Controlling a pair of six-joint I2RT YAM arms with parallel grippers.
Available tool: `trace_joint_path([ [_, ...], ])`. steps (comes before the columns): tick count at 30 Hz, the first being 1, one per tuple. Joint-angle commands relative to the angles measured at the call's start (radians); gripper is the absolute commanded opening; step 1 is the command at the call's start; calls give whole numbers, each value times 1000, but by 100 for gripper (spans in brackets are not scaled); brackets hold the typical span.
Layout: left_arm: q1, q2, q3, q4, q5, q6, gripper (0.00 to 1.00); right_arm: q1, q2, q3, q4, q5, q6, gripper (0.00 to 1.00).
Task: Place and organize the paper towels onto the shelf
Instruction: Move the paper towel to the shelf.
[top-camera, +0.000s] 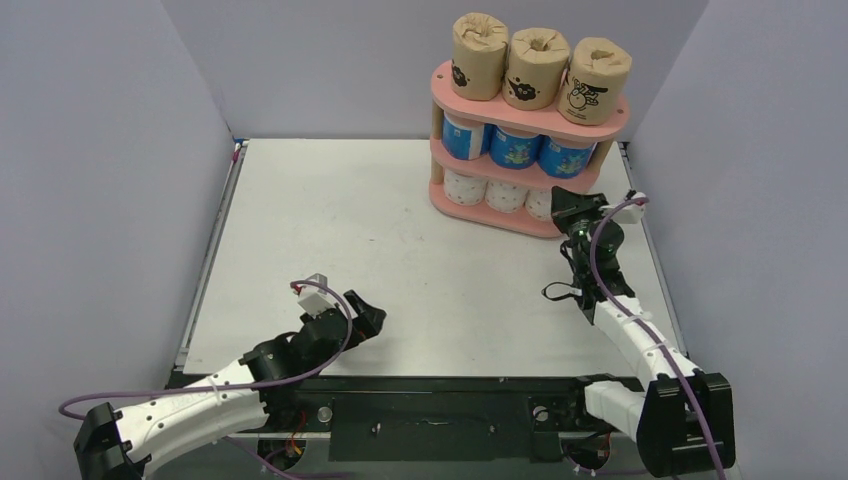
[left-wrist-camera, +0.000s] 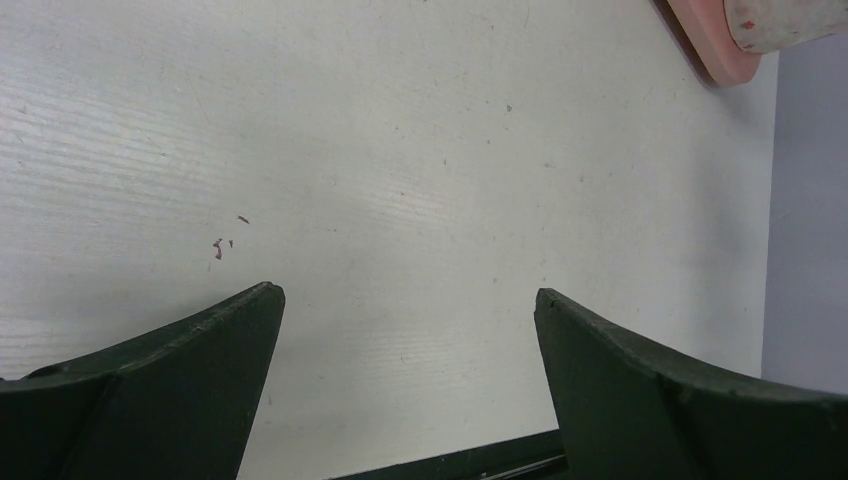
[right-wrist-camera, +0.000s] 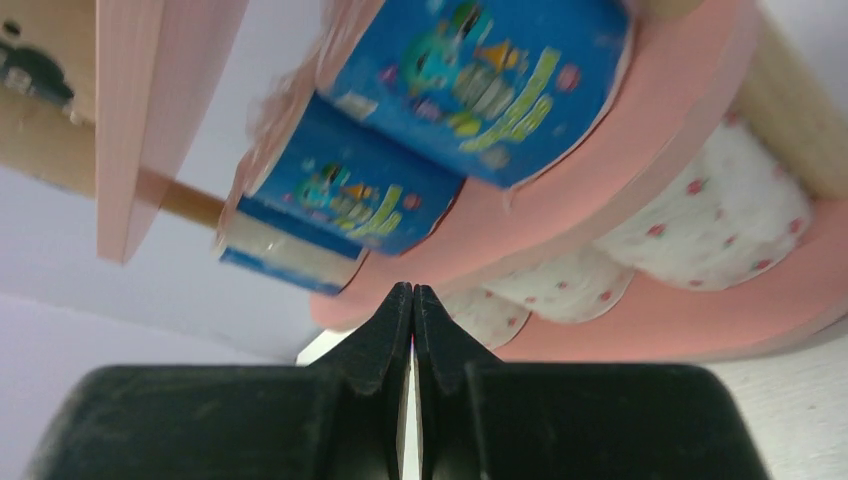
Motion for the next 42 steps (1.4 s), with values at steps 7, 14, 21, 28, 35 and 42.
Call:
trace_joint_path([
  [7, 6, 32, 68, 37, 17, 21, 96, -121, 115, 168, -88, -25, 4, 0],
  [14, 6, -8, 58, 17, 3, 15, 97, -179, 197, 242, -80, -64, 21, 0],
  [21, 7, 20, 67, 20, 1, 15, 96, -197, 280, 294, -68, -92, 29, 0],
  [28, 7, 28, 71, 20, -7, 17, 96, -210, 349, 342, -61, -123, 24, 0],
  [35, 7, 40, 67, 34, -7, 15, 96, -172, 299, 241, -2, -122, 52, 0],
  [42, 7, 59, 68, 44, 4, 12, 96, 12, 240, 193, 28, -75, 57, 0],
])
